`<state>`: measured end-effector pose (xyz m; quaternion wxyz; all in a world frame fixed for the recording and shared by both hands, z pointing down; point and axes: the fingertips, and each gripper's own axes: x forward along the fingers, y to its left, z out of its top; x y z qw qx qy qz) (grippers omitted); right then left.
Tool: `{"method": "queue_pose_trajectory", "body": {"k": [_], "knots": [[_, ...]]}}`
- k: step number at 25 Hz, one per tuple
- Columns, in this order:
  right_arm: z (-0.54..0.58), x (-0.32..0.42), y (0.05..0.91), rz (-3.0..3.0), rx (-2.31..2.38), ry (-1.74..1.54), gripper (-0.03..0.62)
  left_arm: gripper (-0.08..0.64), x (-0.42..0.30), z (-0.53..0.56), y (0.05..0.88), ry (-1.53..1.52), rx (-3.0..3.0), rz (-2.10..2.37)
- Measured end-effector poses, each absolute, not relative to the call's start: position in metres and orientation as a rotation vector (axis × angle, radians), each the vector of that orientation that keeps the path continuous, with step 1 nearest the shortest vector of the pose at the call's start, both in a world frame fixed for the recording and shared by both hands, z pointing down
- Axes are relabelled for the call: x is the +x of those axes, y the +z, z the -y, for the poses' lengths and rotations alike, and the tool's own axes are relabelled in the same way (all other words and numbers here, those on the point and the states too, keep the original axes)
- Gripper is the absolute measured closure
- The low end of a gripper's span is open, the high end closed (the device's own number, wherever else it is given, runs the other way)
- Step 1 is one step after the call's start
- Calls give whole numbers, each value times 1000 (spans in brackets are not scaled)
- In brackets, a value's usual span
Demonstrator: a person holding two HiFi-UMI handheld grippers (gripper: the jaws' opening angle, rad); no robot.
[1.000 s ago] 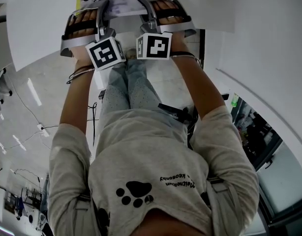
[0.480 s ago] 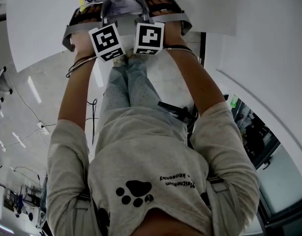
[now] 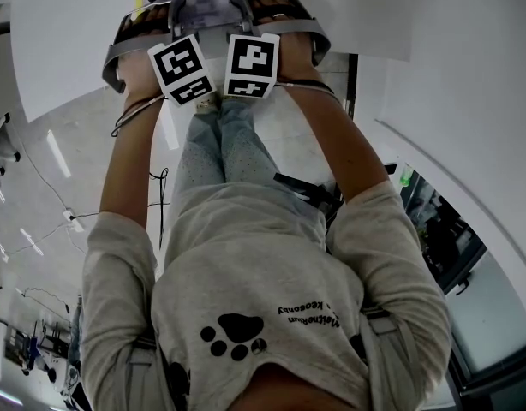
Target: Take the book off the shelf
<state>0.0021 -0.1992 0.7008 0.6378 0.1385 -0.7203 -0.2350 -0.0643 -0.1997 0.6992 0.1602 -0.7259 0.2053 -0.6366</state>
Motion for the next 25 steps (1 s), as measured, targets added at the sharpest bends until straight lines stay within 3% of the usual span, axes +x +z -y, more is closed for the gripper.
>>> {"method": "queue_pose_trajectory", "body": {"k": [6, 17, 25], "knots": [[183, -1, 698, 1714, 241, -387, 328, 285, -64, 181, 695, -1898, -2151, -485], [166, -5, 691, 1729, 227, -355, 314, 270, -68, 153, 687, -1929, -2267, -419], [162, -17, 650, 1845, 331, -321, 316, 290, -52, 157, 645, -1746, -2374, -560]]}}
